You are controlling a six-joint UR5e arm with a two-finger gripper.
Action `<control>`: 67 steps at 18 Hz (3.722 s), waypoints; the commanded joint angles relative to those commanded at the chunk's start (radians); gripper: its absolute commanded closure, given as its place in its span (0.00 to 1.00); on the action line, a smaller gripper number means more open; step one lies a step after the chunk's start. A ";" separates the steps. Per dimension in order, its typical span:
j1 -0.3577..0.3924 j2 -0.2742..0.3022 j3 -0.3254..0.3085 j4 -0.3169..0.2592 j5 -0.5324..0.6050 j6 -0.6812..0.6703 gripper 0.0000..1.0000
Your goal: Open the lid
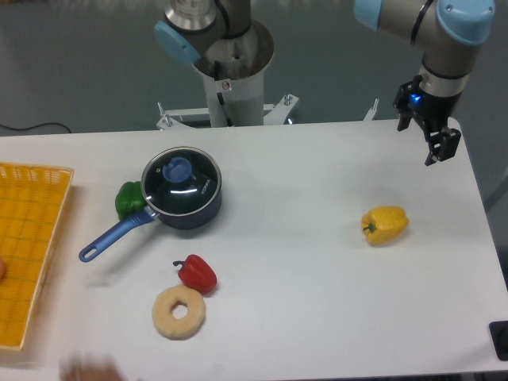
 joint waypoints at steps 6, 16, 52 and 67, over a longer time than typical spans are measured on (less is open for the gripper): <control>-0.002 0.000 -0.003 0.006 0.000 0.000 0.00; -0.028 -0.009 -0.014 0.023 0.000 -0.158 0.00; -0.459 0.047 -0.196 0.106 0.129 -0.762 0.00; -0.649 0.098 -0.268 0.100 0.150 -1.127 0.00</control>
